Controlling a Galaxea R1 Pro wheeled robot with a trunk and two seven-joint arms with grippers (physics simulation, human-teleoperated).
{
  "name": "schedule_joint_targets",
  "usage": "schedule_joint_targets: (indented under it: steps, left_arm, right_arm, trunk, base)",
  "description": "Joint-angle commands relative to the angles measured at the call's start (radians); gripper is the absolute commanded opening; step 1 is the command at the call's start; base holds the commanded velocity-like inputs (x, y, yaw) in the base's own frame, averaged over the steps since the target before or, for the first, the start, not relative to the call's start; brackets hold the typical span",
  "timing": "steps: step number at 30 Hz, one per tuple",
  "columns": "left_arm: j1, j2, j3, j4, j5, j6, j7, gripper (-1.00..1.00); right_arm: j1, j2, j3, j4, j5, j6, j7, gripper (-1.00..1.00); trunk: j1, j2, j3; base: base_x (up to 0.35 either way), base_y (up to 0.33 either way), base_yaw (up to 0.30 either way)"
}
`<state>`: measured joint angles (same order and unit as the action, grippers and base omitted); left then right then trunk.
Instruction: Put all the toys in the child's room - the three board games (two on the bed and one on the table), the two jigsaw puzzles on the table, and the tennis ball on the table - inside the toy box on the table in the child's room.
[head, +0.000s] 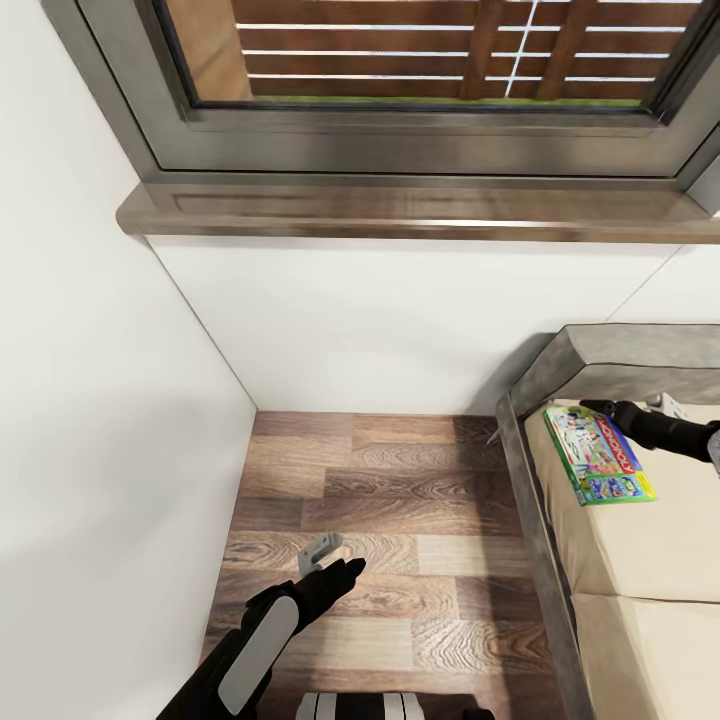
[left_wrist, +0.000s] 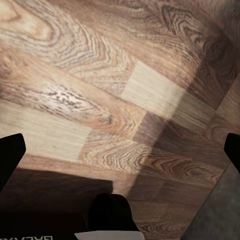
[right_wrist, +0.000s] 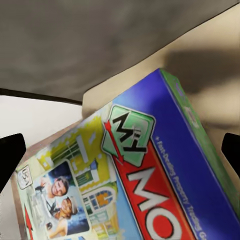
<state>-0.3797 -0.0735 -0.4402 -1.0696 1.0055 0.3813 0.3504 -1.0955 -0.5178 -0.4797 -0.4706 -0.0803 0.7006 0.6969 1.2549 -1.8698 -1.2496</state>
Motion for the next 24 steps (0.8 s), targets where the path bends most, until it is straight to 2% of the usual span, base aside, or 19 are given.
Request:
schedule_joint_targets:
  steps: [1,24]
  left_arm:
    - [-0.001,0.0,-0.002,-0.001,0.01,0.001,0.009,1.0]
    - [-0.001,0.0,-0.002,-0.001,0.01,0.001,0.009,1.0]
  right_arm:
    - [0.0,0.003,-0.001,0.026,-0.01,0.014,-0.002,1.0]
    - [0.002,0.01,-0.001,0.026,-0.009,0.01,0.002,1.0]
  trunk:
    - [0.0,0.0,-0.001]
    - [0.0,0.0,-0.001]
  base:
    - [0.0,0.0,0.0]
    - [0.0,0.0,0.0]
